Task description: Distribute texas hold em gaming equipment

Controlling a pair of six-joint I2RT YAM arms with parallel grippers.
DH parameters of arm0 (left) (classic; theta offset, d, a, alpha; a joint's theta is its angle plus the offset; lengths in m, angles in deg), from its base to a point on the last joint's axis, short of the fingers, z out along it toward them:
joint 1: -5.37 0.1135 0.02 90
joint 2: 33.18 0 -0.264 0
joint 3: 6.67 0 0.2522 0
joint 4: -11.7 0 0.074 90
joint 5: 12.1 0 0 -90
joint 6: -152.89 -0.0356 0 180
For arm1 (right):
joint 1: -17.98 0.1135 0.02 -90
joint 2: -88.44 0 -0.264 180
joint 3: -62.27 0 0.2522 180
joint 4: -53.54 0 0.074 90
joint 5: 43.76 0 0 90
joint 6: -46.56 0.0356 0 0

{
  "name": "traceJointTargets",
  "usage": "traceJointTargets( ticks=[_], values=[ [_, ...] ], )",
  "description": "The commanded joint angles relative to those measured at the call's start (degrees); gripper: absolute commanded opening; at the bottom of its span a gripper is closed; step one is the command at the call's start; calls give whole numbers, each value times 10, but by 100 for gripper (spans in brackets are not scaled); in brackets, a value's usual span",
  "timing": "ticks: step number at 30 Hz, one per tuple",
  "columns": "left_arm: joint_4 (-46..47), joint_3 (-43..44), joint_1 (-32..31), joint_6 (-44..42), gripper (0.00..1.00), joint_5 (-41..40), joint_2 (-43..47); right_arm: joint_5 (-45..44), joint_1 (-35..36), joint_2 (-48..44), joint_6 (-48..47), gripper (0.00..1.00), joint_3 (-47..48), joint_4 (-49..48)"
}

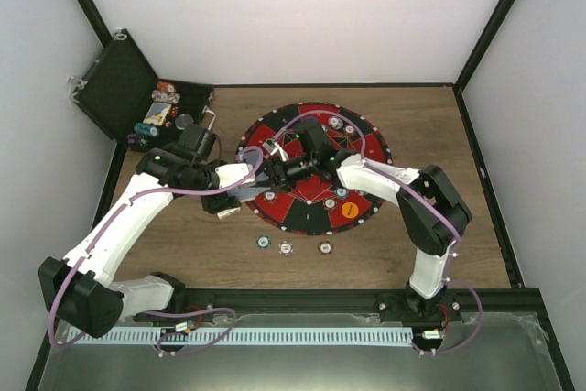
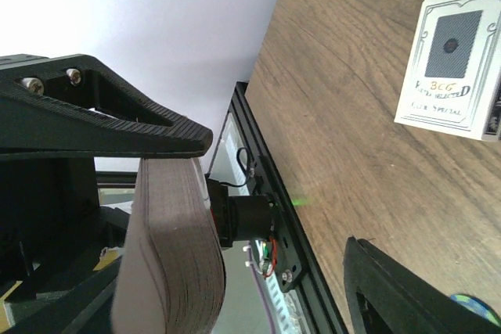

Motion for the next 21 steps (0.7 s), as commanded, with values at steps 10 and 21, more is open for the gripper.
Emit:
traceJointTargets(
  ticks=[10, 21],
  values=[
    [15, -6, -1, -4, 4, 14, 10, -53, -13, -53, -49, 42, 15, 100],
    [16, -10, -2, -5, 4, 16, 15, -90, -29, -96, -61, 5, 29, 150]
  ],
)
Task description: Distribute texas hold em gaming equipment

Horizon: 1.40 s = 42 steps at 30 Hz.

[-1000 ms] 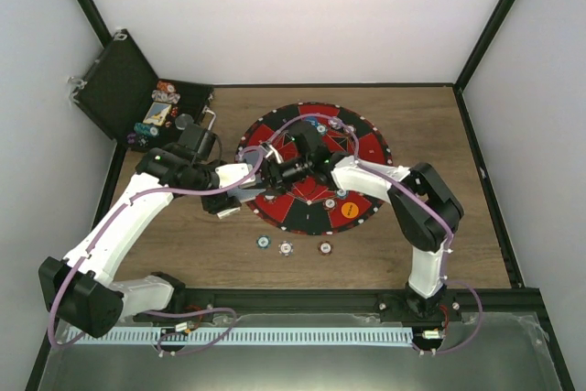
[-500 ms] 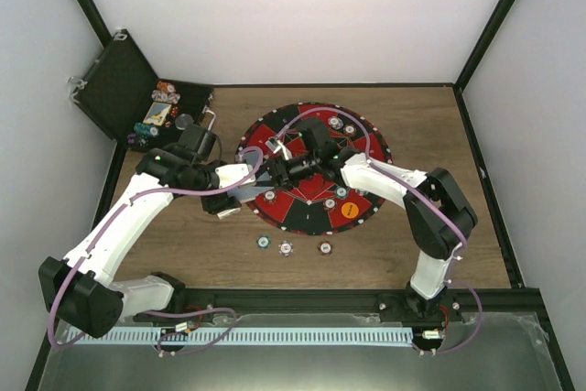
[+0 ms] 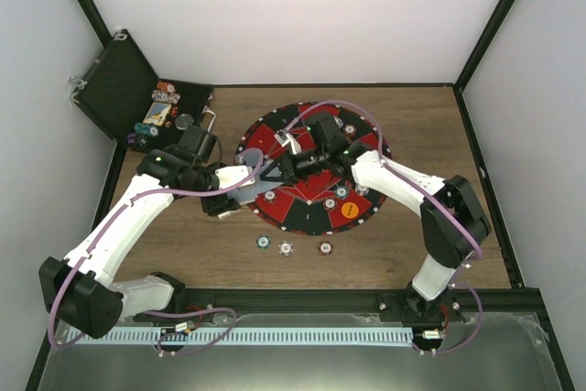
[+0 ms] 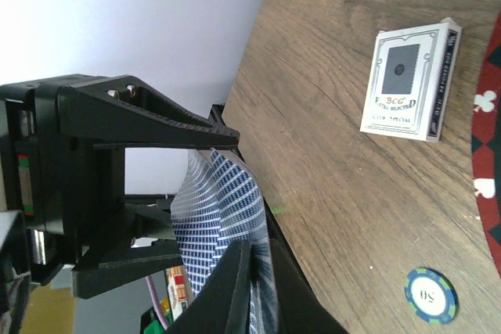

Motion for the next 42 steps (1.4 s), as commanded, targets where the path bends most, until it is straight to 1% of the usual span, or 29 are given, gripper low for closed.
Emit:
traceJointTargets(
  ticks=[1, 2, 5, 9, 12, 16, 18, 19, 21, 25, 27, 30, 33, 35, 38, 39, 41, 42],
  values=[
    [15, 1, -1, -5, 4, 16, 13, -19, -15, -23, -9, 3, 20, 35],
    [14, 1, -2, -5, 4, 16, 12, -18, -17, -24, -11, 1, 19, 37],
    [15, -1, -1, -7, 4, 11, 14, -20, -32, -31, -19, 1, 20, 51],
    [15, -3, -1, -8, 4, 8, 15, -12, -86, -34, -29, 1, 32, 61],
    [14, -5, -1, -7, 4, 8, 14, -12, -135, -8, -45, 1, 73, 77],
    [12, -7, -1, -5, 4, 10, 14, -13, -204, 88, -64, 1, 150, 96],
    [8, -4, -1, -5, 4, 11, 13, -17, -227, 146, -72, 1, 203, 108],
    [5, -2, -1, -5, 4, 11, 11, -32, -234, 177, -77, 1, 238, 118],
    [0, 1, -1, -4, 4, 11, 10, -56, -242, 240, -85, 1, 306, 134],
    [-9, 7, -1, -7, 4, 8, 12, -119, -245, 364, -85, 1, 465, 200],
    [-11, 10, -1, -10, 4, 7, 13, -133, -245, 409, -75, 1, 519, 208],
    [-12, 15, -1, -10, 4, 11, 10, -161, -244, 451, -64, 1, 560, 202],
    [-15, 22, -1, -8, 4, 16, 5, -163, -245, 477, -58, 1, 585, 193],
    [-17, 22, -1, -10, 4, 14, 6, -158, -245, 487, -56, 5, 593, 191],
    [-18, 21, -1, -13, 4, 11, 7, -164, -244, 487, -59, 12, 598, 199],
    [-19, 20, -1, -13, 4, 11, 9, -171, -245, 484, -62, 17, 598, 203],
    [-20, 20, -1, -13, 4, 12, 10, -189, -245, 472, -70, 34, 598, 213],
    [-20, 20, -1, -12, 4, 13, 11, -198, -244, 466, -75, 42, 598, 221]
  ],
)
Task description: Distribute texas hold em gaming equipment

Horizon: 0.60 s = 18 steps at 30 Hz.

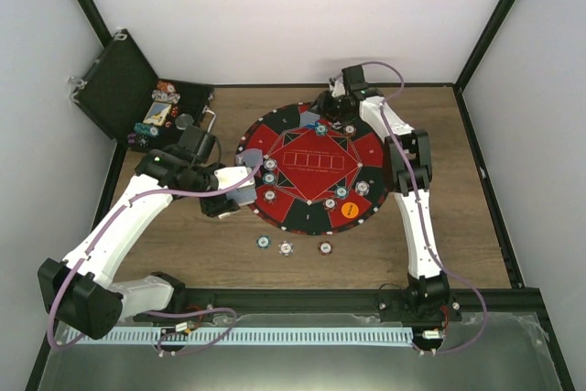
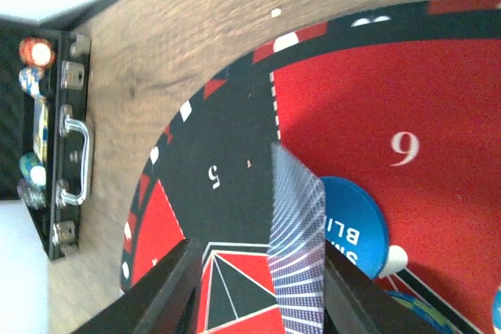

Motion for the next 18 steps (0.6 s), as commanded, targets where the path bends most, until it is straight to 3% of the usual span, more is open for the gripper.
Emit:
traceJointTargets(
  ticks=[1, 6, 11, 18],
  values=[
    [-5, 14, -1, -9, 4, 12, 8, -46, 1, -25, -20, 46, 29, 35],
    [-3, 13, -1, -1, 4, 13, 6, -129, 2, -73, -54, 50, 24, 93],
    [-5, 19, -1, 3, 4, 15, 6, -157, 2, -145, -72, 56, -35, 90],
    [-1, 14, -1, 11, 4, 19, 7, -125, 14, -274, -77, 81, -141, 67]
  ],
)
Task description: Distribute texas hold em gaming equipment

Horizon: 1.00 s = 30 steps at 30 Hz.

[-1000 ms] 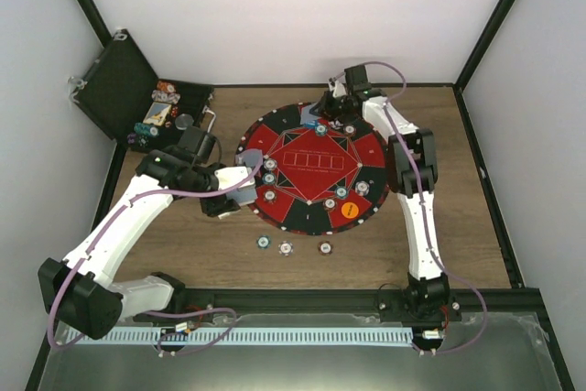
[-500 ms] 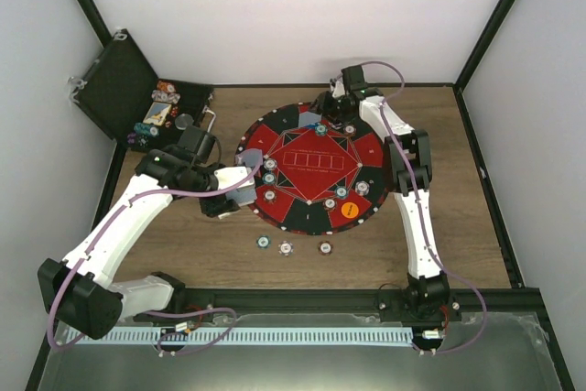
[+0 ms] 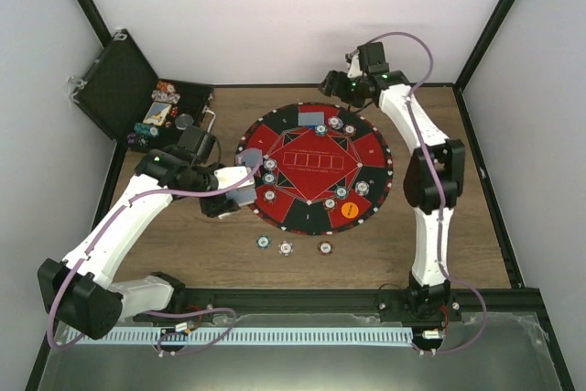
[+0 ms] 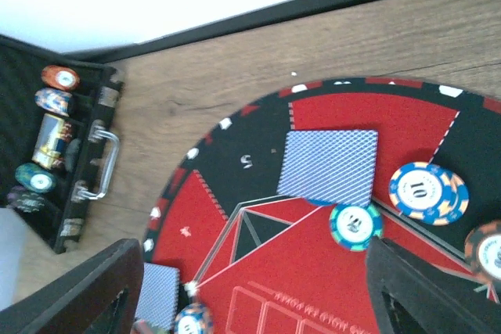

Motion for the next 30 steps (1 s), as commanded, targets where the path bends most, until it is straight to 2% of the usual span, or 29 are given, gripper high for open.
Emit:
traceJointTargets(
  ticks=[1, 8, 14, 19, 23, 30],
  values=[
    [5, 12, -1, 8, 4, 21, 9, 13, 18, -96, -12, 83, -73, -23],
    [6, 19, -1, 9, 4, 27, 6, 55, 61, -243, 11, 99, -247, -90],
    [5, 26, -1, 6, 4, 33, 6, 104, 87, -332, 43, 100, -373, -138],
    [5, 35, -2, 6, 4, 43, -3, 191, 117, -378, 95, 100, -469, -215],
    [9, 35, -2, 5, 4, 43, -7, 234, 146, -393, 134, 100, -518, -271],
    [9, 36, -2, 5, 4, 43, -4, 251, 194, -383, 161, 100, -549, -316]
  ],
)
